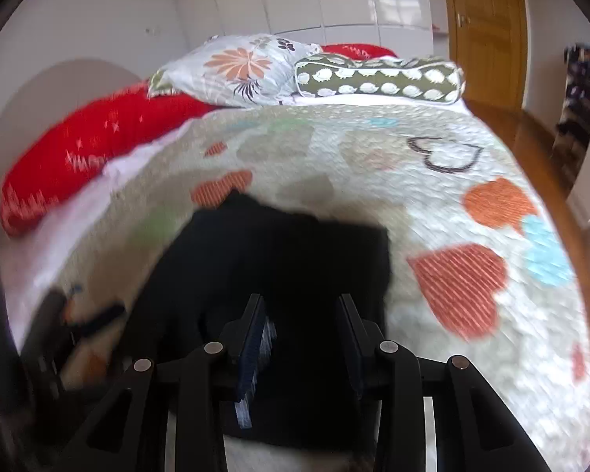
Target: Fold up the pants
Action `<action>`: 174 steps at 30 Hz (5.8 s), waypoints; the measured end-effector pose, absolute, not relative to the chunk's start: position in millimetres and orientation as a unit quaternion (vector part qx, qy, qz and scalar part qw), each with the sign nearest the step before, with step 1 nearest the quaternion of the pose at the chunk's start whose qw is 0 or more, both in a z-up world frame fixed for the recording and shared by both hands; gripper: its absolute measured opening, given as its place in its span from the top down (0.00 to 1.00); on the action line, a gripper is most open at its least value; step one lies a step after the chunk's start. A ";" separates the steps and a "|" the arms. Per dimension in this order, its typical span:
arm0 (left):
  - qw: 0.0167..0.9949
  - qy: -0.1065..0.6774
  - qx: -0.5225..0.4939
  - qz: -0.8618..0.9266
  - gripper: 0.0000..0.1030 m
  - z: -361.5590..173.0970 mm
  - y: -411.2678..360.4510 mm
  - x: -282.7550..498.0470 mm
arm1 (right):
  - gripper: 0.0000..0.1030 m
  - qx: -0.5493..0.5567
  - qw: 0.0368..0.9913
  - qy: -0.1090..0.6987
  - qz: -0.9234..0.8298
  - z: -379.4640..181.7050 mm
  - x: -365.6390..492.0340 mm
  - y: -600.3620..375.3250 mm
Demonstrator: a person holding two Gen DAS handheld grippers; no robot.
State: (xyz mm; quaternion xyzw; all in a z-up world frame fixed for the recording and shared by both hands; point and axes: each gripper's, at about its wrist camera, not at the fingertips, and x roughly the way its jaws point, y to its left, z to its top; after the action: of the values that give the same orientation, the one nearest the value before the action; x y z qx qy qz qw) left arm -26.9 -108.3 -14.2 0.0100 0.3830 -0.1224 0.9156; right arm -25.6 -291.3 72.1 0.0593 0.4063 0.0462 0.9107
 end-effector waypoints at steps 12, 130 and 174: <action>0.920 0.373 0.026 -0.117 0.29 -11.0 -111.7 -29.1 | 0.59 0.088 0.913 0.397 0.034 67.1 -45.6 -301.2; 0.956 0.284 0.008 -0.073 0.29 26.8 -95.7 -36.8 | 0.44 0.062 0.938 0.339 0.041 138.2 -35.9 -274.6; 0.962 0.265 0.002 -0.066 0.28 50.3 -83.0 -68.2 | 0.22 0.167 0.930 0.328 -0.001 131.1 -74.0 -272.4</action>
State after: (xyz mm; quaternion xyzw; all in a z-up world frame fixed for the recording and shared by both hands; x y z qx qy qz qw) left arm -68.2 -83.0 50.3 0.0017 0.2652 -0.0656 0.9620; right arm -74.0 -272.4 131.1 0.1672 0.3275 -0.0010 0.9299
